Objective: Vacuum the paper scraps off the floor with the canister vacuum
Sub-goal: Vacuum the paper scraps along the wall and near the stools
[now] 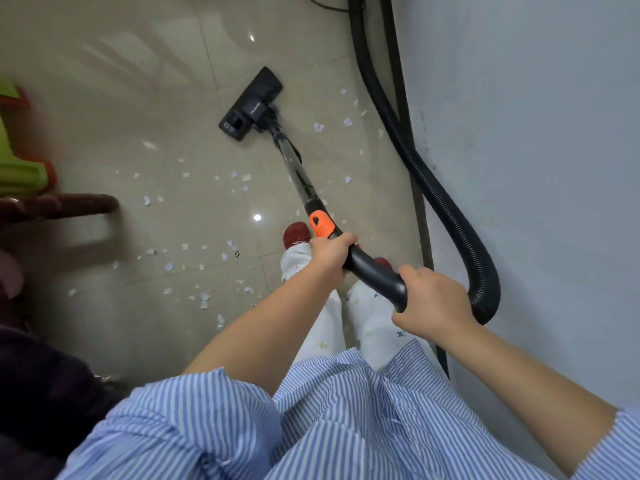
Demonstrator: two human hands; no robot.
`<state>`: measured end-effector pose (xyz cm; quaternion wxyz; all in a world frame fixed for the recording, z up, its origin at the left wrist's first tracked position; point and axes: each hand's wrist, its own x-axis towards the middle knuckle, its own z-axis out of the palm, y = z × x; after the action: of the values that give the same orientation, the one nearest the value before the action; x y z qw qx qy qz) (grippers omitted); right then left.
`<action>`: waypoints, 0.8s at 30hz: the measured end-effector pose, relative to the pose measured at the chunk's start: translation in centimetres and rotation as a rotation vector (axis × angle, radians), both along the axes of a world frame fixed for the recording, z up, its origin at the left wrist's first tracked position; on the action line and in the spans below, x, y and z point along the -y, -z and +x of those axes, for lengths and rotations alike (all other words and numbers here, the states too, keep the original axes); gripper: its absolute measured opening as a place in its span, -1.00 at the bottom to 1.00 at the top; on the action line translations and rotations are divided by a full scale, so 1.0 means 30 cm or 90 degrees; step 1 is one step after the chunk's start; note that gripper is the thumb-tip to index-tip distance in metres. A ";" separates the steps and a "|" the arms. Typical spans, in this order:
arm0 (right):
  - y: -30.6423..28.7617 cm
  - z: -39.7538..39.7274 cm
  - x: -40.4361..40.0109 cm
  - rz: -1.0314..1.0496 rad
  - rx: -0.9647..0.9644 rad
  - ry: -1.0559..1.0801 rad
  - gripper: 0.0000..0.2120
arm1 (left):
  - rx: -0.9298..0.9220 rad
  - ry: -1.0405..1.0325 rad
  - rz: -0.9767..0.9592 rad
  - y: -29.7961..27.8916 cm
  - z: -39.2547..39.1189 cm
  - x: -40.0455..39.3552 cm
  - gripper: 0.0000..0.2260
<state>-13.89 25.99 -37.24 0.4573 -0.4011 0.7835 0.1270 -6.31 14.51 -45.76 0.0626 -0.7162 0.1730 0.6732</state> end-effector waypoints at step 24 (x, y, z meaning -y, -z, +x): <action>-0.185 -0.034 0.667 -0.148 -0.041 0.011 -0.78 | -0.136 0.041 -0.119 -0.125 -0.035 0.655 -0.78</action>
<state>-14.92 5.99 -31.68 0.3832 -0.4403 0.8108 0.0443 -7.36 -5.15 -42.02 -0.0013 -0.6370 0.2636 0.7243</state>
